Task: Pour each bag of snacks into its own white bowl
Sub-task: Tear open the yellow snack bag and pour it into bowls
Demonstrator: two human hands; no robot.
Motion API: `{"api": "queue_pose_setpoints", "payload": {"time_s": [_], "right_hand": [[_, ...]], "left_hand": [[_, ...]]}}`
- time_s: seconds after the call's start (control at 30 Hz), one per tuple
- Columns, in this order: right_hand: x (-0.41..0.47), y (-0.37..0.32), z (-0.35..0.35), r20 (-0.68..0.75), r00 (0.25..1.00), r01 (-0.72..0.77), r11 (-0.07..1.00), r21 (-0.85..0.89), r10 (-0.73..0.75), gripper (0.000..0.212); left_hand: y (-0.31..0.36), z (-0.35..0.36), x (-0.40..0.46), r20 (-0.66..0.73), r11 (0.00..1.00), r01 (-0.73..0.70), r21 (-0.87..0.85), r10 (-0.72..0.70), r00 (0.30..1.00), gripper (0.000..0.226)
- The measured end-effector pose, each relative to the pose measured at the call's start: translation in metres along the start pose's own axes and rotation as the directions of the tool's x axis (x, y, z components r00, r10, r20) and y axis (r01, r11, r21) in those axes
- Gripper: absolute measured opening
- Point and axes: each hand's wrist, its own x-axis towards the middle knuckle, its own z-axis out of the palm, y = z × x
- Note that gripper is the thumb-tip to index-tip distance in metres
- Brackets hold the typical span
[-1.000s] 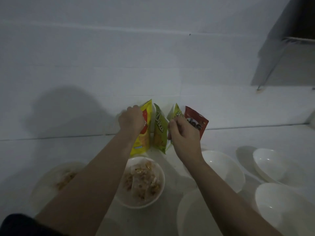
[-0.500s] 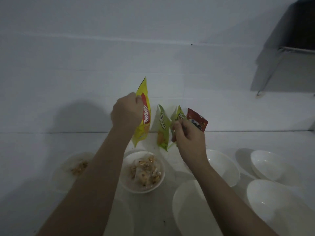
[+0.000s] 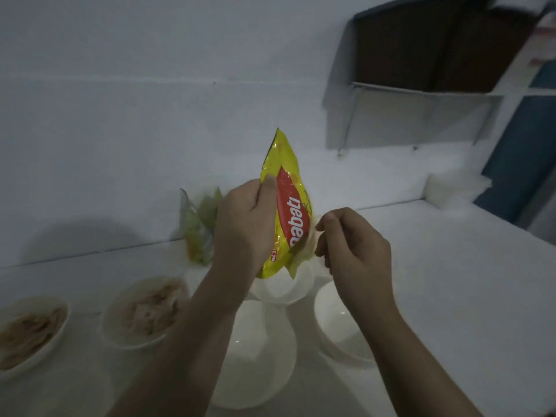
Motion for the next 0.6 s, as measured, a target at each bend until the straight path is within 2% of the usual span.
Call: {"api": "queue_pose_setpoints", "payload": {"time_s": [0.1, 0.27, 0.4, 0.6], "right_hand": [[0.008, 0.014, -0.057, -0.054, 0.998, 0.006, 0.999, -0.051, -0.009, 0.026], [0.025, 0.047, -0.156, -0.104, 0.994, -0.054, 0.993, -0.103, 0.044, 0.027], [0.035, 0.076, -0.218, -0.081, 0.986, -0.156, 0.984, -0.089, 0.149, 0.029], [0.038, 0.110, -0.283, -0.004, 0.957, -0.290, 0.950, -0.117, 0.291, 0.030]], "left_hand": [[0.022, 0.058, -0.014, 0.069, 1.000, -0.003, -0.014, 0.004, 0.998, 0.044], [0.049, 0.160, -0.041, 0.192, 0.989, 0.093, -0.115, -0.070, 0.979, 0.040], [0.062, 0.230, -0.065, 0.301, 0.973, 0.169, -0.154, -0.117, 0.947, 0.037], [0.061, 0.305, -0.099, 0.432, 0.965, 0.240, -0.103, -0.174, 0.885, 0.040]]}}
